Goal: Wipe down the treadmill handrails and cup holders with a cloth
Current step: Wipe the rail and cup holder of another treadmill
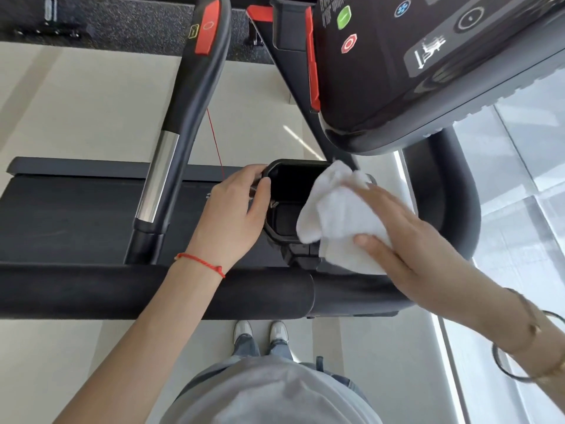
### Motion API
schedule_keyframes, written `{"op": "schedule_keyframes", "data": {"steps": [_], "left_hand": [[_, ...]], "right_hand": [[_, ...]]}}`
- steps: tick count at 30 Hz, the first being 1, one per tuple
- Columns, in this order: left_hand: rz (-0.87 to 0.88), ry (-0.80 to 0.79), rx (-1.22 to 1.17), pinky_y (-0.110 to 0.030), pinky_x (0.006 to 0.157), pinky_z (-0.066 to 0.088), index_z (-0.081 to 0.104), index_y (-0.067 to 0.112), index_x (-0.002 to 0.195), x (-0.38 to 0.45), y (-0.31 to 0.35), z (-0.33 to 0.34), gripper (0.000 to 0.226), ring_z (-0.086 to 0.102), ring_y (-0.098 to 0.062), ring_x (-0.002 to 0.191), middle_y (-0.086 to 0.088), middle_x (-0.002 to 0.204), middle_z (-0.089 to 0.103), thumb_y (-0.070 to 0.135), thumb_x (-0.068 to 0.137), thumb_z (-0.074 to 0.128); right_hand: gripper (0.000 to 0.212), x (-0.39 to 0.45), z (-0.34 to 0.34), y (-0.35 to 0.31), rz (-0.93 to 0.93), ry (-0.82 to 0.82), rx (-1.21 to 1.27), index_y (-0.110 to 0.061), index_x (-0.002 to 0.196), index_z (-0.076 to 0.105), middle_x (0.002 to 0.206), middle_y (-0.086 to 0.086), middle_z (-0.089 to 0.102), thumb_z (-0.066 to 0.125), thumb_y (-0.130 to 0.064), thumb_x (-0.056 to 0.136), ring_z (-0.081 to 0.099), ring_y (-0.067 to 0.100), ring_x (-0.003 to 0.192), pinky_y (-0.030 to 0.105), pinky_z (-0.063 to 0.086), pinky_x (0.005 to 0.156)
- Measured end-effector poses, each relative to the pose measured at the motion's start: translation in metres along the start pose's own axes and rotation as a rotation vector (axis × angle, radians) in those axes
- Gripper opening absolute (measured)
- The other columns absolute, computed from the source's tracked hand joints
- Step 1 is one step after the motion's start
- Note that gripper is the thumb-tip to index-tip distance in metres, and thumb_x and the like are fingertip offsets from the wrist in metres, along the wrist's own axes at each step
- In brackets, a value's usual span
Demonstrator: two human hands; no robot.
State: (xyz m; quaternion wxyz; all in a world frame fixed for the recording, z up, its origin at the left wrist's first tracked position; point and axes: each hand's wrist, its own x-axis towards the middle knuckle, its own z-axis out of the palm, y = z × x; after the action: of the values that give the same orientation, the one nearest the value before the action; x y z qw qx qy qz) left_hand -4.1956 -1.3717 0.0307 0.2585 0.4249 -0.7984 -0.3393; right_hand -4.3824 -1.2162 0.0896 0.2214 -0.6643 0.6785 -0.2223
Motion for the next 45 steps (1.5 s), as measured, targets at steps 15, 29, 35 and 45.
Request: {"op": "schedule_keyframes", "data": {"steps": [15, 29, 35, 45], "left_hand": [[-0.009, -0.016, -0.007, 0.003, 0.075, 0.038, 0.060, 0.020, 0.126, 0.000, -0.002, -0.001, 0.030, 0.060, -0.002, 0.088, 0.009, 0.107, 0.066, 0.024, 0.102, 0.044], [-0.030, 0.002, 0.002, -0.002, 0.070, 0.039, 0.064, 0.017, 0.119, 0.001, 0.002, -0.005, 0.028, 0.058, -0.004, 0.079, 0.007, 0.093, 0.067, 0.021, 0.103, 0.042], [-0.036, 0.003, -0.004, 0.001, 0.075, 0.039, 0.063, 0.018, 0.122, 0.001, 0.001, -0.003, 0.028, 0.061, -0.003, 0.089, 0.008, 0.103, 0.068, 0.025, 0.102, 0.045], [-0.027, 0.012, 0.006, -0.008, 0.071, 0.043, 0.063, 0.018, 0.120, 0.001, 0.001, -0.004, 0.028, 0.059, -0.003, 0.078, 0.011, 0.087, 0.065, 0.024, 0.102, 0.042]], "right_hand": [[0.043, 0.022, 0.017, 0.006, -0.324, -0.151, -0.423, -0.009, 0.131, 0.056, 0.121, 0.003, 0.062, 0.050, -0.039, 0.102, 0.059, 0.024, 0.114, 0.039, 0.054, 0.087], [0.051, 0.050, 0.027, -0.014, -0.287, -0.211, -0.525, -0.015, 0.112, 0.054, 0.095, -0.004, 0.061, 0.029, -0.057, 0.098, 0.059, 0.020, 0.087, 0.034, 0.050, 0.075], [0.044, 0.029, 0.004, 0.019, -0.424, -0.203, -0.475, -0.004, 0.128, 0.058, 0.121, 0.009, 0.063, 0.054, -0.034, 0.097, 0.059, 0.027, 0.113, 0.038, 0.050, 0.098], [0.057, 0.057, 0.036, -0.020, -0.289, -0.193, -0.589, -0.015, 0.109, 0.054, 0.096, -0.002, 0.062, 0.020, -0.059, 0.097, 0.058, 0.017, 0.091, 0.031, 0.046, 0.078]]}}
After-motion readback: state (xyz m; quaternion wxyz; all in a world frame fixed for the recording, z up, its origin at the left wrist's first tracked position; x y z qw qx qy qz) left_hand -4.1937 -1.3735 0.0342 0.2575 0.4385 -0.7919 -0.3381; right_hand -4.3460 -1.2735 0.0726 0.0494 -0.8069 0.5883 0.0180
